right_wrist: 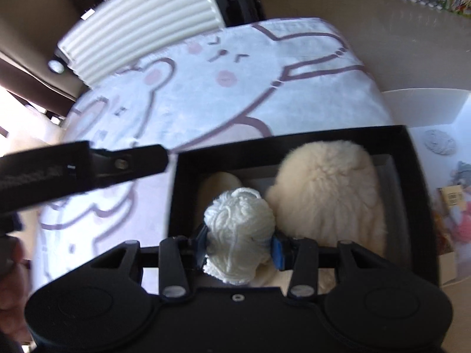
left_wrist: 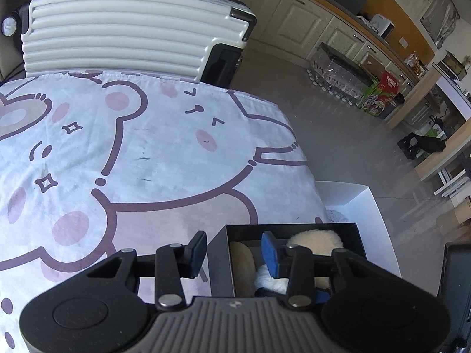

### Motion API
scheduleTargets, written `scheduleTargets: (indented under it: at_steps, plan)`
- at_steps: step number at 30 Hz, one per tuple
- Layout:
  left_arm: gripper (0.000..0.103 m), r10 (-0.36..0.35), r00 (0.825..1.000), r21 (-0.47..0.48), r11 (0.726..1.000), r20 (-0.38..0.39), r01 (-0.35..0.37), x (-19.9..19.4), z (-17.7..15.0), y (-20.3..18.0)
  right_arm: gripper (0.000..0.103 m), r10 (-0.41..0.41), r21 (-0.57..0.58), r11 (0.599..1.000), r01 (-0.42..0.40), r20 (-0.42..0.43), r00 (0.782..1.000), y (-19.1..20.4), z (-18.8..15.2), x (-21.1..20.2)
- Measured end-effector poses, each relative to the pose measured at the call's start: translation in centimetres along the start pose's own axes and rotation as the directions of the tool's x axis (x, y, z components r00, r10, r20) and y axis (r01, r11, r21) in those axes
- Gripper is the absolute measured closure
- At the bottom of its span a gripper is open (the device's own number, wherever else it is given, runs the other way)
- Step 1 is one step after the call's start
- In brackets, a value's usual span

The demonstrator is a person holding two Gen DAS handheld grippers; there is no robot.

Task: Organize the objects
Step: 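Lower the bunny into the black box while the right gripper releases the yarn ball inside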

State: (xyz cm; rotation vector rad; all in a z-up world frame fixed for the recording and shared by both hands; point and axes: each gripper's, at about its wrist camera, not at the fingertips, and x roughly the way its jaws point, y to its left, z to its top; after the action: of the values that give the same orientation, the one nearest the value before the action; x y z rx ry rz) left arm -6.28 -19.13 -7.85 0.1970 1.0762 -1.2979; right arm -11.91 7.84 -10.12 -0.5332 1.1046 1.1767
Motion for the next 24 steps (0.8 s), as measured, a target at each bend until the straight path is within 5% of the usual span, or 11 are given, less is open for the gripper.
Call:
scheduleTargets:
  at_steps: [4, 10, 24]
  plan:
    - [0.061, 0.008, 1.000, 0.017, 1.000, -0.022, -0.007, 0.6, -0.2, -0.1, 0.059, -0.102, -0.006, 0.995, 0.102, 0.025, 0.995, -1.3, -0.3, 0.0]
    - [0.061, 0.018, 0.999, 0.035, 0.999, -0.035, -0.017, 0.9, -0.6, -0.4, 0.043, -0.022, 0.027, 0.999, 0.021, 0.070, 0.997, -2.0, -0.3, -1.0]
    - [0.059, 0.087, 0.996, 0.100, 0.992, -0.032, -0.083, -0.9, -1.4, -1.1, 0.045, -0.075, 0.028, 0.997, 0.072, 0.140, 0.987, -1.8, -0.6, -5.6]
